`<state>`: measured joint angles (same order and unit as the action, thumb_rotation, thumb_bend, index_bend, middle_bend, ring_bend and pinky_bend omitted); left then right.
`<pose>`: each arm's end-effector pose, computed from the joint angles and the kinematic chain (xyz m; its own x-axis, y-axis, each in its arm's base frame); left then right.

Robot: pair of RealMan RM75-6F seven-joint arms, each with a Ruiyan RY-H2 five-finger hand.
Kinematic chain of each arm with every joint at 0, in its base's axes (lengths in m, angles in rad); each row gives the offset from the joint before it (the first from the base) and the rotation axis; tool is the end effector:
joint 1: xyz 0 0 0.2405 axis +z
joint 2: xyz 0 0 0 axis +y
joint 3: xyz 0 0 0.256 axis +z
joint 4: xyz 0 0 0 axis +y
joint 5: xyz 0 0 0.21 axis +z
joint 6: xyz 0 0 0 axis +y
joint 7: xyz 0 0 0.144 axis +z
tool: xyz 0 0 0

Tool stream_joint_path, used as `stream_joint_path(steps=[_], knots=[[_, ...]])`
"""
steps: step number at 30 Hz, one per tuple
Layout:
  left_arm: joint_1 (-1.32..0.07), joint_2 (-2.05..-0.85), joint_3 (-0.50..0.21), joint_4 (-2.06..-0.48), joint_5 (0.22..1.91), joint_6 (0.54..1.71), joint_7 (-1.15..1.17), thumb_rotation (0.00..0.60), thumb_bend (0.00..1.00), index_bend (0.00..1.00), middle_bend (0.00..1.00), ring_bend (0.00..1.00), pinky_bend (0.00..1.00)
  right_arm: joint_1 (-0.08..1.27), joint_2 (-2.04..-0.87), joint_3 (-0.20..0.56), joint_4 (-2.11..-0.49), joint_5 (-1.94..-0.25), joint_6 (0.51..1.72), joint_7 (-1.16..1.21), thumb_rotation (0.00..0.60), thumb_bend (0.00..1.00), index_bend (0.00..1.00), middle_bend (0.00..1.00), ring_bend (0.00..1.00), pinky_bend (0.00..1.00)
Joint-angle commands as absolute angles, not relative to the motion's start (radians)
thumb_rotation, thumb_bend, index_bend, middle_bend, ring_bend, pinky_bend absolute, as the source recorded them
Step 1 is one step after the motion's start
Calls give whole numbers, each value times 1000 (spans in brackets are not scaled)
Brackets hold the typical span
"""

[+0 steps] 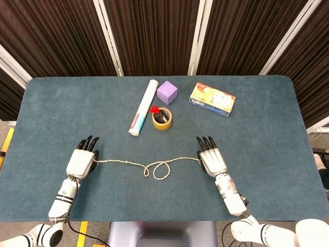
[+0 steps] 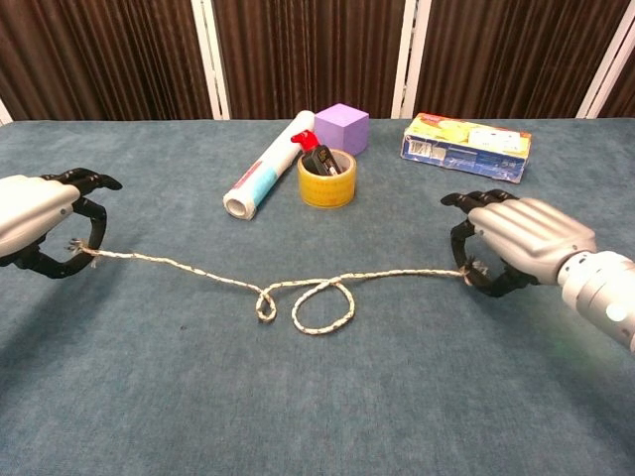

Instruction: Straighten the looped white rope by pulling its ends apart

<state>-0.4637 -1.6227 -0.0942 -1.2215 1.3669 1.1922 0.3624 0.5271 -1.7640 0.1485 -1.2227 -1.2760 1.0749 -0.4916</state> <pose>-0.2531 0.2974 -0.0032 0.6154 0.0730 0.7848 0.7727 -0.2520 -0.5825 -0.2103 -0.3037 -0.0579 0.5949 -0.1644 0.7868 -0.7910 -0.2933 0.5369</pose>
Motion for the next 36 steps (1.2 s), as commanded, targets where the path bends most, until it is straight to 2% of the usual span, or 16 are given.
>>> stream_joint_path(steps=[1,18,30,36], knots=[[-463,-1619,-96,-1222,1368,1198,361,600,491,650,90,0,177,523,-1745,156,-1233,-1271,1084,-482,600,553,749,138,0,0],[-404,-1560,-89,-1182,1362,1254,284,600,490,665,102,12,180,472,-1566,170,-1307,-1245,1139,-423,600,553,749,145,0,0],[-364,-1569,-77,-1141,1350,1271,275,600,492,665,104,13,180,425,-1473,164,-1266,-1212,1145,-354,600,553,749,145,0,0],[-361,-1574,-74,-1141,1355,1270,288,600,492,665,104,13,180,414,-1473,156,-1208,-1197,1120,-311,600,553,749,145,0,0]])
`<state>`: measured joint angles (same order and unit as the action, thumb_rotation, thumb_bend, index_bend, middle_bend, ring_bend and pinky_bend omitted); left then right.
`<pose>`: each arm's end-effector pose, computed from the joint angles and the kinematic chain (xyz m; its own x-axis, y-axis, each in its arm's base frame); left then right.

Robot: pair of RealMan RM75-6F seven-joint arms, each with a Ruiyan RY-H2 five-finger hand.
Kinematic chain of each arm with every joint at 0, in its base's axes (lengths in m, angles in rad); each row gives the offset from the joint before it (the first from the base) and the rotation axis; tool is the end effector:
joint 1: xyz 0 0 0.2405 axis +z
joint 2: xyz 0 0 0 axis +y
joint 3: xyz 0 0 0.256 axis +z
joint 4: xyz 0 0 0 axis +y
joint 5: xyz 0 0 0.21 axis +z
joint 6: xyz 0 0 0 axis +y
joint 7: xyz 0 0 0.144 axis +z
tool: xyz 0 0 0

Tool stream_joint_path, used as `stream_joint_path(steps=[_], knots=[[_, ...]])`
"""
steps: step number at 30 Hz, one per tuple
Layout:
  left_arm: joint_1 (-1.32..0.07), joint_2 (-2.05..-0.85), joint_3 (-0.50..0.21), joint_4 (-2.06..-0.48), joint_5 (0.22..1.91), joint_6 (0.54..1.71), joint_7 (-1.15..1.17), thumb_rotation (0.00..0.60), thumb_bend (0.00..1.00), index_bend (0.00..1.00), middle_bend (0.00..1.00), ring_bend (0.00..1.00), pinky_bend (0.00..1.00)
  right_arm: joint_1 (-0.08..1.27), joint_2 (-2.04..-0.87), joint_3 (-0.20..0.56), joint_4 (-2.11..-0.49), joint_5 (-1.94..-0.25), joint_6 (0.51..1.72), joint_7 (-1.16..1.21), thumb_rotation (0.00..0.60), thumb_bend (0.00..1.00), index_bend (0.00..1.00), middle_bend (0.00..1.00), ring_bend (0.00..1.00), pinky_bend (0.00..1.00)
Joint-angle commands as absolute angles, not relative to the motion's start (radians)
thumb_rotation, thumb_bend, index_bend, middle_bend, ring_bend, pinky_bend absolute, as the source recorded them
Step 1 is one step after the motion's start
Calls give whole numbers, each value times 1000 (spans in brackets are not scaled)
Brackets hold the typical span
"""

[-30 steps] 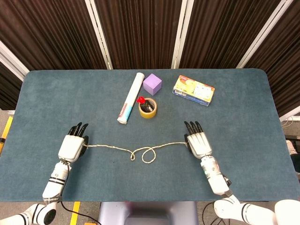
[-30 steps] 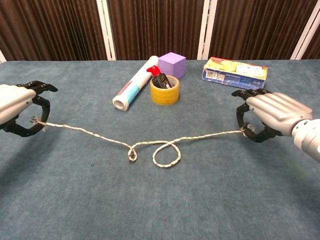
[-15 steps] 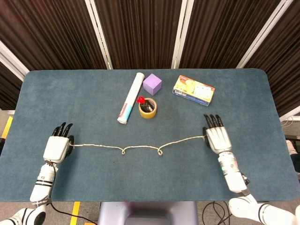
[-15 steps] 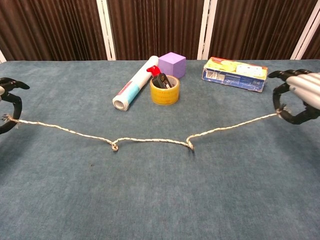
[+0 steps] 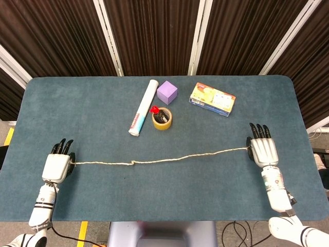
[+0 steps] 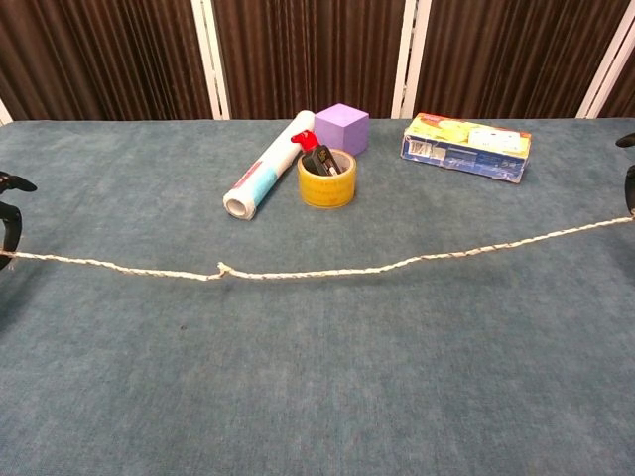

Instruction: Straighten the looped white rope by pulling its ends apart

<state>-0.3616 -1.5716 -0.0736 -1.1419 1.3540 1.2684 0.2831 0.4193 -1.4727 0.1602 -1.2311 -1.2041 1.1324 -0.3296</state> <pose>-0.3098 0.2774 0.0330 0.6360 0.0626 0.7691 0.7705 -0.1075 -0.6284 -0.3098 -0.3116 0.0622 0.6170 -0.1238 0.7772 -0.7845 -0.0191 0.6198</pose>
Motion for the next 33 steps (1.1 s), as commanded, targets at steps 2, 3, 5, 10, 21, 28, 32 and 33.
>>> stream_joint_path(steps=[2,3,5,10,21,28,32,33], knots=[[-360,-1574,-76,-1141,1354,1271,295,600,491,665,105,14,180,411,-1475,155,-1190,-1194,1115,-299,600,553,749,145,0,0],[-359,-1574,-77,-1140,1351,1269,299,600,490,665,106,14,180,409,-1475,155,-1179,-1191,1111,-290,600,553,749,145,0,0],[-359,-1574,-78,-1134,1344,1257,297,600,490,663,107,15,180,405,-1474,154,-1167,-1186,1105,-275,600,553,749,145,0,0],[-370,-1584,-64,-1110,1332,1195,299,600,493,650,107,17,180,394,-1473,148,-1143,-1186,1095,-241,600,553,749,145,0,0],[-393,-1636,-53,-1078,1357,1167,314,600,493,595,106,17,180,394,-1502,141,-1089,-1185,1069,-227,600,553,748,145,0,0],[-393,-1639,-59,-1068,1352,1166,320,600,491,257,77,17,180,395,-1522,136,-1044,-1170,1038,-237,600,553,655,145,0,0],[-391,-1636,-63,-1065,1341,1160,327,600,489,108,62,15,180,396,-1530,138,-1021,-1161,1022,-241,600,553,592,144,0,0],[-390,-1634,-65,-1066,1336,1157,331,600,489,79,57,14,180,397,-1529,138,-1019,-1153,1012,-248,600,553,551,140,0,0]])
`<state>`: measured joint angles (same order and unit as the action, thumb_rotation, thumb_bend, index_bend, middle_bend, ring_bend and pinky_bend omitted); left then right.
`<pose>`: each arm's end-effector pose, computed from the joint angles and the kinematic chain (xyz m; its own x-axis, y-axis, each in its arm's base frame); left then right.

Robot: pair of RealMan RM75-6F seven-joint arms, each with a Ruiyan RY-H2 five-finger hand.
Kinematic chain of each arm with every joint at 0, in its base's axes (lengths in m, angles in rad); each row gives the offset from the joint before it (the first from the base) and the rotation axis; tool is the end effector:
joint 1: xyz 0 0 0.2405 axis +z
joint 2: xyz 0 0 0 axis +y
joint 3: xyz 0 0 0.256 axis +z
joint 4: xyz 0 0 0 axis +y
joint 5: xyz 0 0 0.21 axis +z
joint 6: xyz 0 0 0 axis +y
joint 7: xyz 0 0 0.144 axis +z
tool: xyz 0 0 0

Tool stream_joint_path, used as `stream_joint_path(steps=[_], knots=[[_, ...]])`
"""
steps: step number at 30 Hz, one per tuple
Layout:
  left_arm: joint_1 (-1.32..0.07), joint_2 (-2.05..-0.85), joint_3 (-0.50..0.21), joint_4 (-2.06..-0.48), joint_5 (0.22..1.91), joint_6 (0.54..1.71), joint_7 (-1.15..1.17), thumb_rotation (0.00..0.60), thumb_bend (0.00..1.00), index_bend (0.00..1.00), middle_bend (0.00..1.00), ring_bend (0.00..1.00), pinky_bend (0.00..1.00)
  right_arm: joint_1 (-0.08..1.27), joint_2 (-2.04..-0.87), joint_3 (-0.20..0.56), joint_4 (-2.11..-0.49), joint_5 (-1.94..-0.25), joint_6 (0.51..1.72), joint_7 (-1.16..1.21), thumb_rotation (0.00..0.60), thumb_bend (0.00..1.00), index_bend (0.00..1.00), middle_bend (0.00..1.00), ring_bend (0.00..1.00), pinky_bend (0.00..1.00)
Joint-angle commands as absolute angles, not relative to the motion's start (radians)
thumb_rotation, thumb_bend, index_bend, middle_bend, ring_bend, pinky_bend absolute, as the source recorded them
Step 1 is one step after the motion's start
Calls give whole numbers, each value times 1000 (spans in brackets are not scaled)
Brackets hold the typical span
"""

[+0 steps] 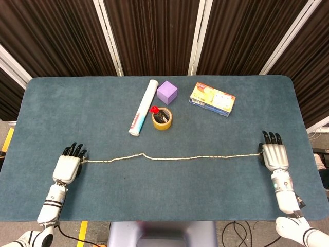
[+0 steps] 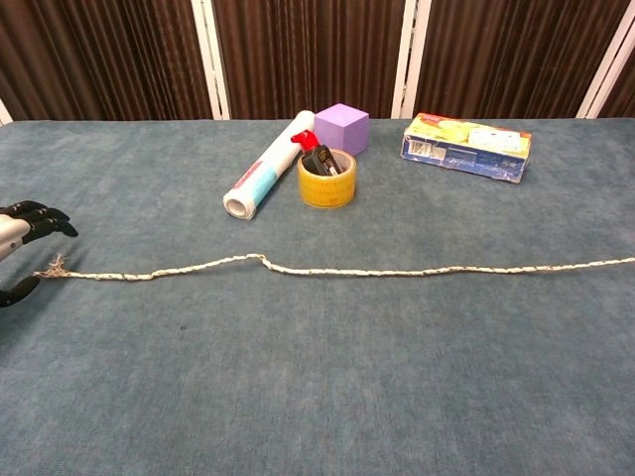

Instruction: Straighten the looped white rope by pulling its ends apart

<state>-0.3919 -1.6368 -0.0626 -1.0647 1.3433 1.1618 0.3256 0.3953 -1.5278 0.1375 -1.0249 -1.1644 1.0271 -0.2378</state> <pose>-0.3124 0.2830 0.0030 0.6821 0.1484 0.7161 0.7312 -0.1566 -0.6640 -0.3639 -0.3057 0.0595 0.6173 -0.2338 0.7512 -0.7592 0.0736 0.6467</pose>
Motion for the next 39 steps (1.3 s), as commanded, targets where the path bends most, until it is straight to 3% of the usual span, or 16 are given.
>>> stream_joint_path(steps=[1,7,9,14,17,20,24,26,27,30,33,39], knots=[[-390,-1632,-67,-1069,1333,1156,333,600,488,43,52,13,180,397,-1527,139,-1019,-1146,1003,-256,600,553,497,133,0,0],[-387,-1620,-71,-1079,1330,1163,335,600,487,0,43,10,181,399,-1514,143,-1034,-1109,974,-301,600,553,62,18,0,0],[-384,-1614,-73,-1083,1330,1168,331,600,487,0,41,10,183,398,-1507,147,-1044,-1103,976,-309,600,553,0,1,0,0],[-362,-1556,-87,-1142,1341,1216,252,600,460,0,3,11,186,388,-1449,156,-1118,-1095,991,-312,600,510,0,0,0,0],[-332,-1490,-97,-1212,1373,1292,157,600,411,0,0,8,190,357,-1372,156,-1230,-1107,1045,-305,600,420,0,0,0,0],[-298,-1431,-97,-1267,1409,1371,97,600,387,0,0,0,192,301,-1275,150,-1390,-1124,1113,-264,600,393,0,0,0,0],[-278,-1400,-95,-1295,1424,1412,79,596,386,0,0,0,189,267,-1221,138,-1472,-1146,1160,-253,600,363,0,0,0,0],[-234,-1342,-84,-1352,1456,1489,38,594,384,0,0,0,180,194,-1132,99,-1599,-1202,1268,-264,600,330,0,0,0,0],[-159,-1284,-40,-1409,1508,1595,-8,594,383,0,0,0,178,93,-1050,32,-1707,-1286,1412,-289,600,322,0,0,0,0],[-72,-1241,33,-1435,1588,1706,-33,581,385,0,0,0,167,-24,-993,-73,-1775,-1427,1554,-297,600,311,0,0,0,0],[-33,-1223,80,-1442,1621,1718,21,580,384,0,0,0,151,-78,-978,-124,-1773,-1503,1610,-296,600,311,0,0,0,0],[-19,-1210,75,-1464,1623,1712,27,579,385,0,0,0,148,-103,-968,-118,-1772,-1553,1656,-252,600,311,0,0,0,0]])
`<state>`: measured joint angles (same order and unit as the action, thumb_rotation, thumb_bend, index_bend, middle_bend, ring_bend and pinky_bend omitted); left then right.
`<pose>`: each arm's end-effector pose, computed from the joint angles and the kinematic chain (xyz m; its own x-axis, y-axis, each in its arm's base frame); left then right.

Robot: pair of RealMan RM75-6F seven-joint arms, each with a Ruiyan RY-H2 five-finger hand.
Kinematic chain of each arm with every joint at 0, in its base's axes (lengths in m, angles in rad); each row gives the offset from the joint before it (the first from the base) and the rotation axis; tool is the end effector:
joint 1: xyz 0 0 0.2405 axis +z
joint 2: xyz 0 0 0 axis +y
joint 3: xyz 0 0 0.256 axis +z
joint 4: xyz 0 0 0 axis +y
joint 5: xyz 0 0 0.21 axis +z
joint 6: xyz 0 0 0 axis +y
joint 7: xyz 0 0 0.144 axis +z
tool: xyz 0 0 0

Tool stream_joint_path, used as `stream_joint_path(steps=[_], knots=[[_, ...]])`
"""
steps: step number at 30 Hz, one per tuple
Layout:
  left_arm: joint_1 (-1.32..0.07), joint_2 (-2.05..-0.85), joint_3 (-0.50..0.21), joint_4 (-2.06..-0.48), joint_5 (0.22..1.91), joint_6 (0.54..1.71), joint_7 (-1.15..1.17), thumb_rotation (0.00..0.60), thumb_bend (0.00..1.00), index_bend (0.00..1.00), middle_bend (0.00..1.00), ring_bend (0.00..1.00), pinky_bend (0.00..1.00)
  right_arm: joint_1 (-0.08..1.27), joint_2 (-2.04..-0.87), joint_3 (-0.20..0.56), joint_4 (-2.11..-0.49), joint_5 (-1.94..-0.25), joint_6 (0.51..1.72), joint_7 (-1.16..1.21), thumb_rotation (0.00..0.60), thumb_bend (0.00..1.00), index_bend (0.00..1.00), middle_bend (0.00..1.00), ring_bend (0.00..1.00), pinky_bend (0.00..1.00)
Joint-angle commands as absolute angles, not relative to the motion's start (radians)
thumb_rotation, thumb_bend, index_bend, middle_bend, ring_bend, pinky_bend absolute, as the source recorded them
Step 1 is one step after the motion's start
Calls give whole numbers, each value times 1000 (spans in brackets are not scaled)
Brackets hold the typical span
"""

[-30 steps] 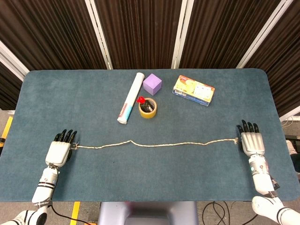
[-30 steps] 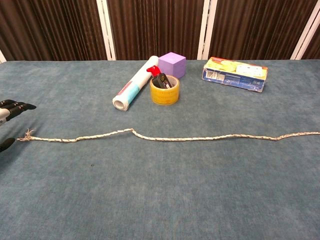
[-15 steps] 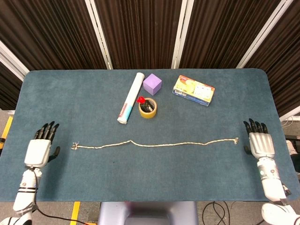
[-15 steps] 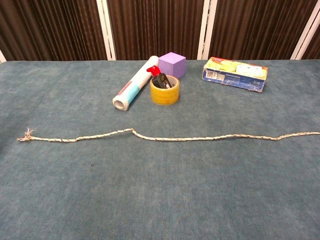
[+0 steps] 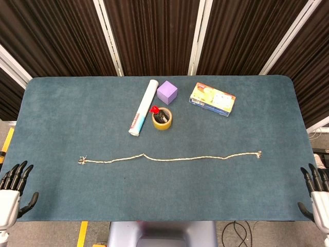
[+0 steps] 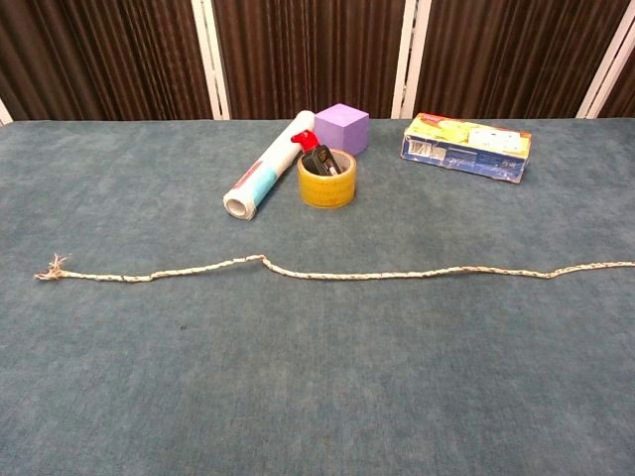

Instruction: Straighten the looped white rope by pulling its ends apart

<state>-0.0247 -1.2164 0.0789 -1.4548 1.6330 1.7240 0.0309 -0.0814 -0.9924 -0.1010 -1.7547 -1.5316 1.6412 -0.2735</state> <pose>-0.3179 0.1347 0.1478 0.4679 -0.0881 0.8794 0.8754 -0.0904 -0.4748 -0.3127 -0.0978 0.1868 0.6155 -0.0938 0.7825 -0.7746 0.1108 0.6226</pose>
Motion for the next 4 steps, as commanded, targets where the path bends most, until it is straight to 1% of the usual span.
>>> stream_joint_path(steps=[1,4], knots=[[-19,-1208,73,-1466,1619,1707,29,579,386,0,0,0,149,-104,-966,-116,-1771,-1554,1656,-248,600,311,0,0,0,0],[-17,-1205,67,-1471,1614,1696,34,580,386,0,0,0,151,-106,-966,-107,-1766,-1553,1653,-241,600,311,0,0,0,0]])
